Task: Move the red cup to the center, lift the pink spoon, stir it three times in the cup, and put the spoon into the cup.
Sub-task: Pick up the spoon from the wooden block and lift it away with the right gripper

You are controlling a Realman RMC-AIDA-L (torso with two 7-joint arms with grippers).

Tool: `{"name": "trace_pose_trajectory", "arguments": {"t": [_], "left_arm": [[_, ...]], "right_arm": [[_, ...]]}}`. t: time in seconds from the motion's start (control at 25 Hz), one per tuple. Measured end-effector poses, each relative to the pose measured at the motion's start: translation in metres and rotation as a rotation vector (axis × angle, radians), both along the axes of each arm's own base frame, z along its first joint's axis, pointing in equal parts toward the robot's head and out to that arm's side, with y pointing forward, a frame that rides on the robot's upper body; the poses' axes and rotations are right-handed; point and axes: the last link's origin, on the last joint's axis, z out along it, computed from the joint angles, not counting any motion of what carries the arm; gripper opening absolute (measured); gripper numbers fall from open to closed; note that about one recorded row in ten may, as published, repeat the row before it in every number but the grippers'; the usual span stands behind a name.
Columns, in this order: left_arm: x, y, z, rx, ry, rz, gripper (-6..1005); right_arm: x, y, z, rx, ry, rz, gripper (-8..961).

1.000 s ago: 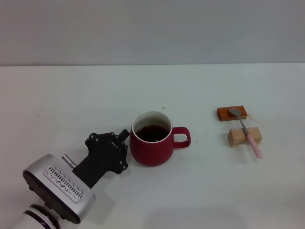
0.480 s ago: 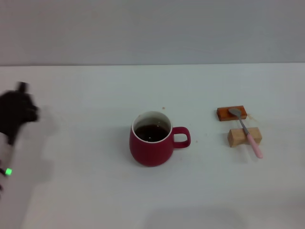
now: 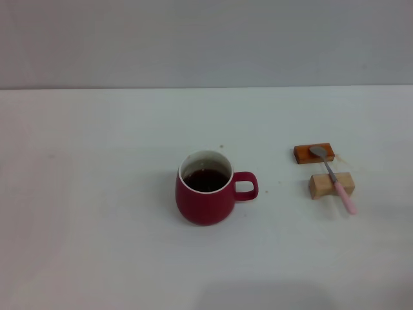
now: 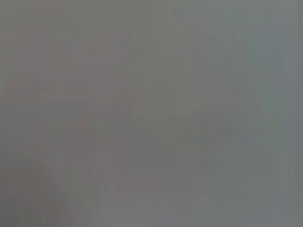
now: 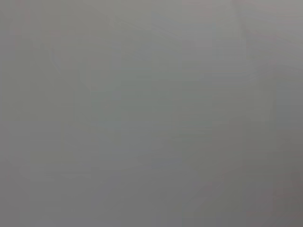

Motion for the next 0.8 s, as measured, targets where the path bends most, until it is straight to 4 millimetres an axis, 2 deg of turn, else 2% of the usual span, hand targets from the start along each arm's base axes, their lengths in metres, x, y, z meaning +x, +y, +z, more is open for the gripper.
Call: {"name": "trace_pose_trajectory", "arguments": {"t": [0.04,0.16,0.2,0.32,0.4,0.52,0.6,0.8], "left_arm": [[0.0,0.0,0.0,0.0,0.0,0.0,274],[0.005,0.009,0.003,-0.001,0.009,-0.011,383],[0.006,0.011,0.003,-0.002,0.011,-0.014,419],[0.008,0.015,0.004,-0.001,0.015,-0.021,524],[0.01,0.019,0.006,-0.001,0.021,-0.027,596],[0.011,0.021,0.008,-0.001,0.027,-0.03,703],[0.011,0.023,0.009,-0.002,0.038,-0.03,716],[0.012,0.025,0.011,-0.003,0.054,-0.031,743]], "right_arm": [[0.0,0.0,0.0,0.0,0.0,0.0,783],[-0.009,-0.008,-0.02,-0.074,0.041,0.033,783],[-0.015,-0.017,-0.034,-0.116,0.076,0.045,782],[-0.02,-0.025,-0.044,-0.145,0.11,0.052,782],[-0.026,-0.041,-0.058,-0.191,0.138,0.062,782],[-0.031,-0.05,-0.066,-0.221,0.136,0.07,783],[-0.041,-0.062,-0.079,-0.266,0.098,0.063,783],[-0.054,-0.074,-0.094,-0.328,0.054,0.067,780]]}}
